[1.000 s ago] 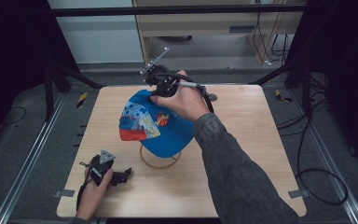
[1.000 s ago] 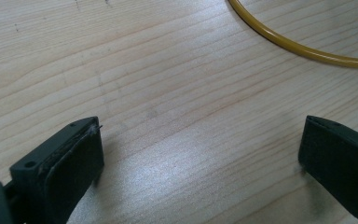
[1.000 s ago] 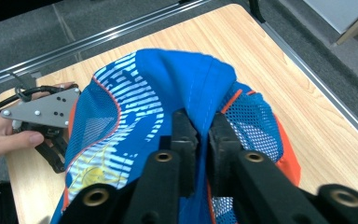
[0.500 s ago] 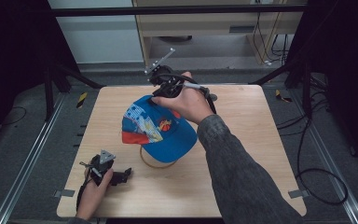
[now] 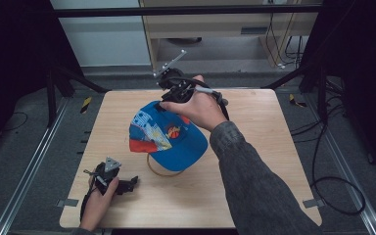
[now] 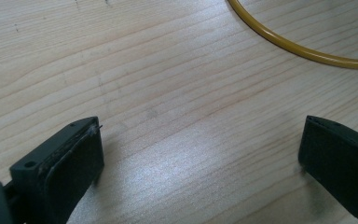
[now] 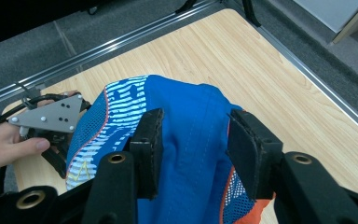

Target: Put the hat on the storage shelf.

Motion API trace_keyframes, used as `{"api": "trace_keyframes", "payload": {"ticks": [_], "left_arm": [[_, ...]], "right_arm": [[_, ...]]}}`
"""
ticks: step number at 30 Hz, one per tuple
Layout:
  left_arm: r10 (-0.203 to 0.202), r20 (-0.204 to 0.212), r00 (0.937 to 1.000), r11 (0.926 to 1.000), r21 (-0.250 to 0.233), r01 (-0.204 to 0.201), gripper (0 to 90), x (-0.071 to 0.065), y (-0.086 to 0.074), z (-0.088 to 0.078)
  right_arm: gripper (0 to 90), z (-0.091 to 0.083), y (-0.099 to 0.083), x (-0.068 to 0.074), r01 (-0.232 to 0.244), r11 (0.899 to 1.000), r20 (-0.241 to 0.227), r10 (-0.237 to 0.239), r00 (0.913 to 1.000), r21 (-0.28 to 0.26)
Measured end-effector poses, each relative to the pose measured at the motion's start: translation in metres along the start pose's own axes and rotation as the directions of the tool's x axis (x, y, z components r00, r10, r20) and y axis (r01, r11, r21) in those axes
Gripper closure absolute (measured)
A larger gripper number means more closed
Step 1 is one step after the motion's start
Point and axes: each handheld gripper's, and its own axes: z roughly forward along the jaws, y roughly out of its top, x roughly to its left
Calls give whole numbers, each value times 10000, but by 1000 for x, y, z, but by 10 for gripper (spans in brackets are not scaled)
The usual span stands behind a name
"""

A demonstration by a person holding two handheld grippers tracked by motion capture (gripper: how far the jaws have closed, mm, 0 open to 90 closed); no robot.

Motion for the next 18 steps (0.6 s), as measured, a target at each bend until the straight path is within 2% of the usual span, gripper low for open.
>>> {"api": "trace_keyframes", "payload": {"ticks": [18], "left_arm": [[40, -2, 10000, 10000, 35, -40, 0, 0, 0, 0]], "right_arm": [[548, -16, -11, -1, -88, 9994, -163, 82, 9998, -327]]}}
